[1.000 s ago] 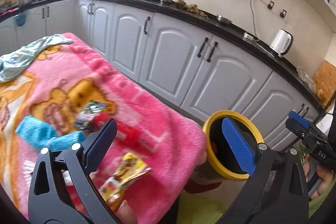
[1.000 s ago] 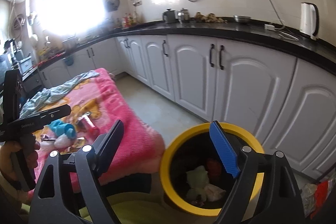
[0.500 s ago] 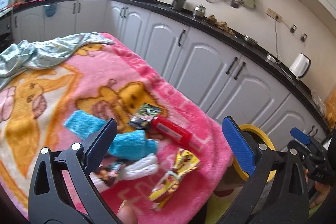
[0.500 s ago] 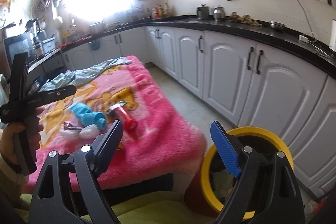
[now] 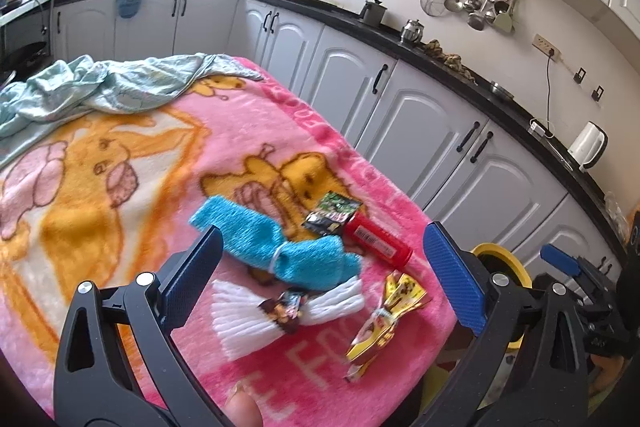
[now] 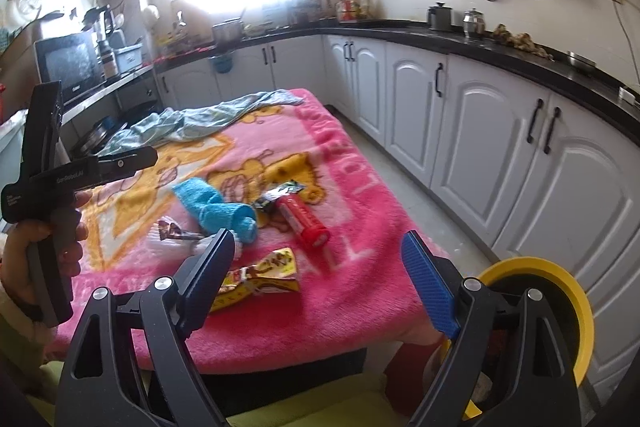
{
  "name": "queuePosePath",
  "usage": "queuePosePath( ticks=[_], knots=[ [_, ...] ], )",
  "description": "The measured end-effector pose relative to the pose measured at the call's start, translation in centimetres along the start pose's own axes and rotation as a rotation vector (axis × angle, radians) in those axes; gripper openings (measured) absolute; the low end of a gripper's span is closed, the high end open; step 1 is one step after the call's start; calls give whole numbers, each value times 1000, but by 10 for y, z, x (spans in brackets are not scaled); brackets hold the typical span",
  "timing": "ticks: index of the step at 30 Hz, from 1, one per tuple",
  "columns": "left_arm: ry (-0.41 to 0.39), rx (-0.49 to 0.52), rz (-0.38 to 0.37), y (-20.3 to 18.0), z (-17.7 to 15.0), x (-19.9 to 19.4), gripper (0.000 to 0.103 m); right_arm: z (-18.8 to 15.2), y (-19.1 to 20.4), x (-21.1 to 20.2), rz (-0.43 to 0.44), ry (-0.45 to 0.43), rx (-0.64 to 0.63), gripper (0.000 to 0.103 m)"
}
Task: Collect trash
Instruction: 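Move both open tools back over the remaining trash on the blanket, then grasp the small brown wrapper with the left tool while the right tool grasps the red cylinder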
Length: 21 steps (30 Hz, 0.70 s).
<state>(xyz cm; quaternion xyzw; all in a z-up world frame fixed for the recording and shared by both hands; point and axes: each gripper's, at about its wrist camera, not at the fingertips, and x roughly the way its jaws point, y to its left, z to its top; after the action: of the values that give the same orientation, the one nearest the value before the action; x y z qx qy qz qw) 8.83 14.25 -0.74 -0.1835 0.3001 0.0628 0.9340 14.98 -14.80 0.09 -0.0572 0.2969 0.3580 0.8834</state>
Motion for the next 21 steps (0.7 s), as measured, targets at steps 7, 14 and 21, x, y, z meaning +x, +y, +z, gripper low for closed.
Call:
queuePosePath(
  ticks=[7, 14, 21],
  knots=[
    [68, -52, -33, 23, -15, 2, 84, 10, 10, 30, 10, 25, -35, 83],
    [161, -113, -90, 35, -34, 16, 56, 11, 11, 79, -6, 90, -59, 83],
    [225, -136, -100, 36, -47, 33, 49, 11, 9, 135, 5, 188, -77, 82]
  ],
)
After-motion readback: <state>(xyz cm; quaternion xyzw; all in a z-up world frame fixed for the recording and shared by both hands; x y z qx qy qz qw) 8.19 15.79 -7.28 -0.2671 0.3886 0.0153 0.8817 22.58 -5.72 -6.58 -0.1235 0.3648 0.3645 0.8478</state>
